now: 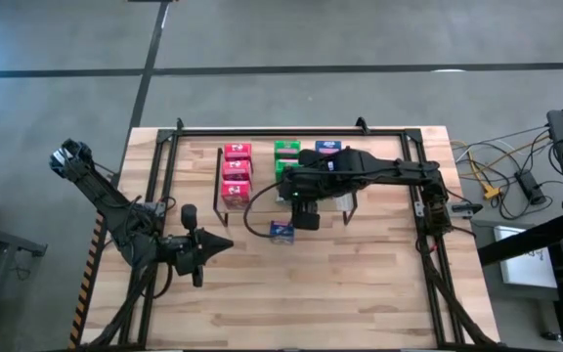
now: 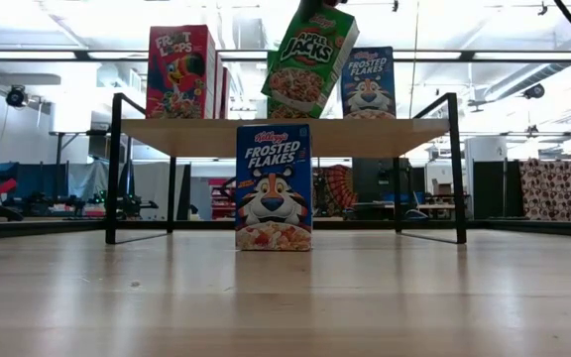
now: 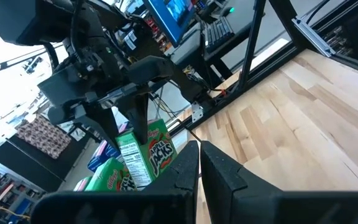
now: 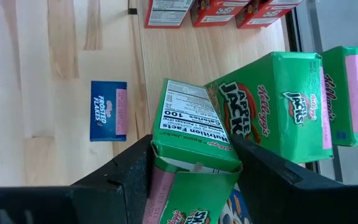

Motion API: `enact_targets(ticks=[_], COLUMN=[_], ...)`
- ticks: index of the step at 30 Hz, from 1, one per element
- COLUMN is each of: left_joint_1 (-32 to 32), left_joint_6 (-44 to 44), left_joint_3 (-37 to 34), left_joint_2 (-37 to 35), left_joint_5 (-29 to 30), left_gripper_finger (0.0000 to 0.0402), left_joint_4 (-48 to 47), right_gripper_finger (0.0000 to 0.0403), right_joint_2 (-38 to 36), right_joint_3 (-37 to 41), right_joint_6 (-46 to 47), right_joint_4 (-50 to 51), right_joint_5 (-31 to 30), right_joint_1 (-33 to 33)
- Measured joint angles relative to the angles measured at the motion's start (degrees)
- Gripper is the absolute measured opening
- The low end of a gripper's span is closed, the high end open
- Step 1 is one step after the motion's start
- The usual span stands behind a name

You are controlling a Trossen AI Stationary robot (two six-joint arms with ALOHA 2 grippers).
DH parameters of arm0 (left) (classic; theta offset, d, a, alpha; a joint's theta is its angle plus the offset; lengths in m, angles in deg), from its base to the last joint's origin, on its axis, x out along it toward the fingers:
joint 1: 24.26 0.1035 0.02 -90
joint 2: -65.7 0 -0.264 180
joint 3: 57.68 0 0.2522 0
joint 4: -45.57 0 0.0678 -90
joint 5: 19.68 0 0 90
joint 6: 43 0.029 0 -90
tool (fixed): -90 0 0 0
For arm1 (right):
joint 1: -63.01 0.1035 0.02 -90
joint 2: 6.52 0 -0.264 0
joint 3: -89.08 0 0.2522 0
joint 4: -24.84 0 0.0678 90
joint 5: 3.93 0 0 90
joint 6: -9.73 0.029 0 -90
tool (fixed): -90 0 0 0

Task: Stack cereal on shelf
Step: Put the bottom green cereal box on the shelf, aligned with the other green cereal boxes

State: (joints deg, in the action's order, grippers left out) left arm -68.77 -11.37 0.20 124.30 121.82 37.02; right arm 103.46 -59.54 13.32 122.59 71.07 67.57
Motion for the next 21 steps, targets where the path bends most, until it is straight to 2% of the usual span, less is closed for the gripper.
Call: enact_targets(ticks=[6, 21], left_joint_1=[0.0, 0.09], left_joint_6=[0.68, 0.9], left_joint_3=[0.0, 0.0], left_joint_2=[0.0, 0.0], left_joint_5=[0.0, 0.0], left_gripper_finger=[0.0, 0.0], left_joint_4=[0.35, 0.37], right_gripper_finger=[0.0194, 0.0224], right_joint_2=[0.0, 0.0], right_joint_3=[0.0, 0.0], right_joint_6=[0.37, 0.84], right_joint_4=[-0.85, -2.98], right_joint_5=[-0.02, -0.04], right_joint_1=[-0.22, -0.26])
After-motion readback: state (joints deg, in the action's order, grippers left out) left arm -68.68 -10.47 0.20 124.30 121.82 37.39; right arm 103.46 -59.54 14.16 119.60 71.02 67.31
